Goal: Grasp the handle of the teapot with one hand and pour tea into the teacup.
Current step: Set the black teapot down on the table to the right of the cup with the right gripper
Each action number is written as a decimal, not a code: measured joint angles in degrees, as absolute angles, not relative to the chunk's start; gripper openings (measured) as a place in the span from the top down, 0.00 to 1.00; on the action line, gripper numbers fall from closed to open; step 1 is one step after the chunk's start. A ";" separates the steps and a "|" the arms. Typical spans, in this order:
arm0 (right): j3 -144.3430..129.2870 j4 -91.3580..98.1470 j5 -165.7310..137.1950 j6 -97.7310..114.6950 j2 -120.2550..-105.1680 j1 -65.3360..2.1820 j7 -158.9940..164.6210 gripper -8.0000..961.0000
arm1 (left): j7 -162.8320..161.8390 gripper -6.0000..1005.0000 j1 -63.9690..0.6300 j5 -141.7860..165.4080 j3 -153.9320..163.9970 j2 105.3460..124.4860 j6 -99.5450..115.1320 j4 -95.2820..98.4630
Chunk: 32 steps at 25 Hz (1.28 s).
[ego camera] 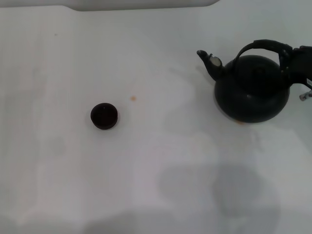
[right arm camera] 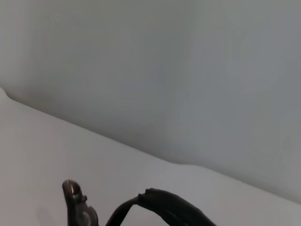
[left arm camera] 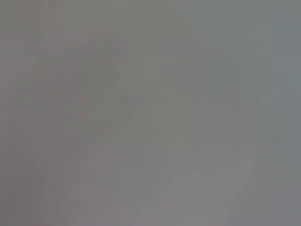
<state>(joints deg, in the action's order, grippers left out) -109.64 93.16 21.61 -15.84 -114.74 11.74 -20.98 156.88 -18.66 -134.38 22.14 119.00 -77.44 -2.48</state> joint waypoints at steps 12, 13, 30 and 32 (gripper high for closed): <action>-107.08 92.64 29.61 -16.49 -115.01 13.04 -29.52 0.97 | 156.88 0.11 -18.76 -134.38 22.15 119.01 -77.42 -2.45; -107.09 92.74 29.62 -16.50 -115.04 13.06 -29.84 0.97 | 156.89 0.11 -18.77 -134.38 22.15 119.01 -77.42 -2.42; -105.04 98.76 30.62 -24.82 -115.10 14.35 -33.05 0.38 | 156.88 0.11 -19.37 -134.38 22.15 119.00 -77.43 -1.93; -103.90 100.04 32.74 -26.68 -115.17 15.10 -34.84 0.34 | 156.88 0.11 -19.40 -134.38 22.15 119.00 -77.42 -1.93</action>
